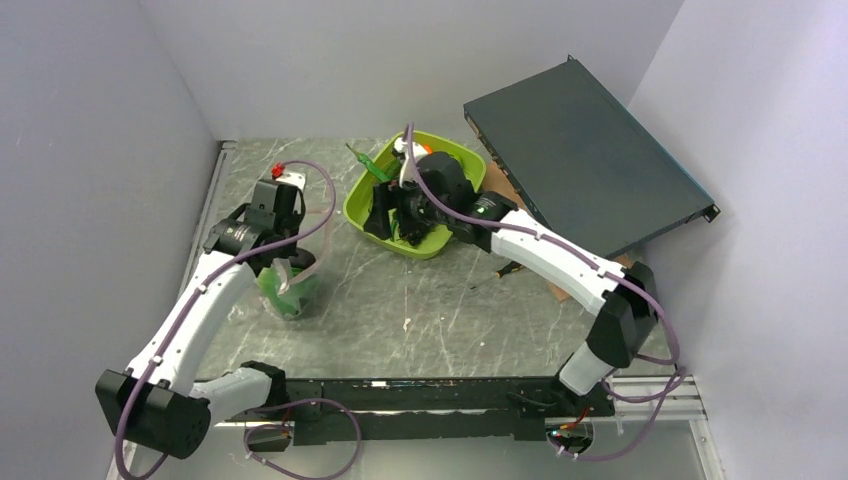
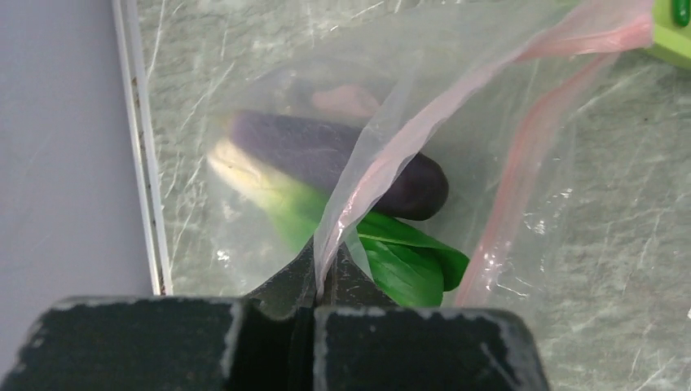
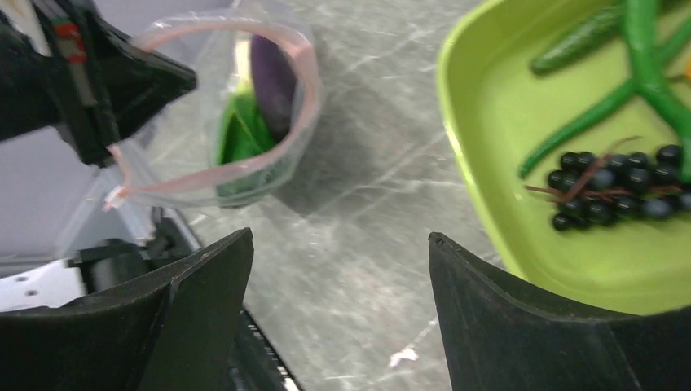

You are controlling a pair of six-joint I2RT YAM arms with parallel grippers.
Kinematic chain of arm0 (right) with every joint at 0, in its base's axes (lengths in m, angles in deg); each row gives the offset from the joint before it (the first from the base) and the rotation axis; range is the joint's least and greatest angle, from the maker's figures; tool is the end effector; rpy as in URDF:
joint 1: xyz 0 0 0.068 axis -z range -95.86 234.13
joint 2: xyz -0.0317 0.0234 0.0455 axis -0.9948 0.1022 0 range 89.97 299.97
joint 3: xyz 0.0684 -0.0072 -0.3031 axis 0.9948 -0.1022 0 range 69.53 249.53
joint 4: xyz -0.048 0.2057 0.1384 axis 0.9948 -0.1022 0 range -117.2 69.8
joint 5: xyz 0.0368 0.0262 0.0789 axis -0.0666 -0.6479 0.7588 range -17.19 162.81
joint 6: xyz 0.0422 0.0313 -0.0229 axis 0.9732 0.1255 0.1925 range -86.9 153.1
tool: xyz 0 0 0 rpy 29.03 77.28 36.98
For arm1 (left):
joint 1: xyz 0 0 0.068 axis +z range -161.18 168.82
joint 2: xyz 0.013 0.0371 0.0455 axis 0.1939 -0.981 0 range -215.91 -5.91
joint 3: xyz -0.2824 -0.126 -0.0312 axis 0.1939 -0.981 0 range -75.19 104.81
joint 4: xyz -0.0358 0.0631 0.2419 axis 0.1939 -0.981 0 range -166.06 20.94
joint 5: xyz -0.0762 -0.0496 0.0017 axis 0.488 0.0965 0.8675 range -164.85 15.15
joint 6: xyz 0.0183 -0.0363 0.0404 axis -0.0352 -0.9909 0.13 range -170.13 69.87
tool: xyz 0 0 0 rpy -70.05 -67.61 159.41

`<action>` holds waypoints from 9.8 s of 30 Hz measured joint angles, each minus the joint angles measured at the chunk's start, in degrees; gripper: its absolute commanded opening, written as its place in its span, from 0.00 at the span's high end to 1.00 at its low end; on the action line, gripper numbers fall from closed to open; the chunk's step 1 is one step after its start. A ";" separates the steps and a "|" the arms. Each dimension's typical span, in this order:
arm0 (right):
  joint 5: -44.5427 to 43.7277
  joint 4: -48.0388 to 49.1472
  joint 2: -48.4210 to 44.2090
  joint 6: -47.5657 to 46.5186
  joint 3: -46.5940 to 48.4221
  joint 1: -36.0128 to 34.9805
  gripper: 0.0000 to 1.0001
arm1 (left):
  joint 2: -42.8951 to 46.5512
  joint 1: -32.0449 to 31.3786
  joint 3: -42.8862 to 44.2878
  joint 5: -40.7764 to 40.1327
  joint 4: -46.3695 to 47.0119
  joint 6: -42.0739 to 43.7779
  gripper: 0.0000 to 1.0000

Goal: Place the food in the zip-top bag and seal the zipper

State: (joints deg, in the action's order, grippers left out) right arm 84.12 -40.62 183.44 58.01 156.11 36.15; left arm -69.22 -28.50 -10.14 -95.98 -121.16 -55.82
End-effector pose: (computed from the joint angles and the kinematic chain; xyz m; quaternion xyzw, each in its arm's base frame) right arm 0.2488 0.2880 0.3951 -0.2202 0.8225 0.3752 0.3664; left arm 0.1845 -0.0422 0.3653 0.0319 0.9263 0.1025 0.3611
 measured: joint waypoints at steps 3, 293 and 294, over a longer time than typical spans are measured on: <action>-4.00 0.85 -2.01 -4.57 -4.24 1.55 0.20 | -0.66 0.50 -1.49 1.77 4.15 1.70 1.00; -52.28 -3.39 31.78 -16.02 17.53 7.17 0.21 | 18.49 -1.53 -19.19 12.26 25.38 8.66 1.00; -53.46 -3.78 33.40 -16.81 19.17 7.56 0.21 | 18.47 -1.53 -19.19 12.26 25.38 8.66 1.00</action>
State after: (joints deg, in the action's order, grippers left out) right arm 30.66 -44.41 216.84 41.20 175.28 43.71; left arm -50.75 -30.03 -29.33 -83.72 -95.78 -47.17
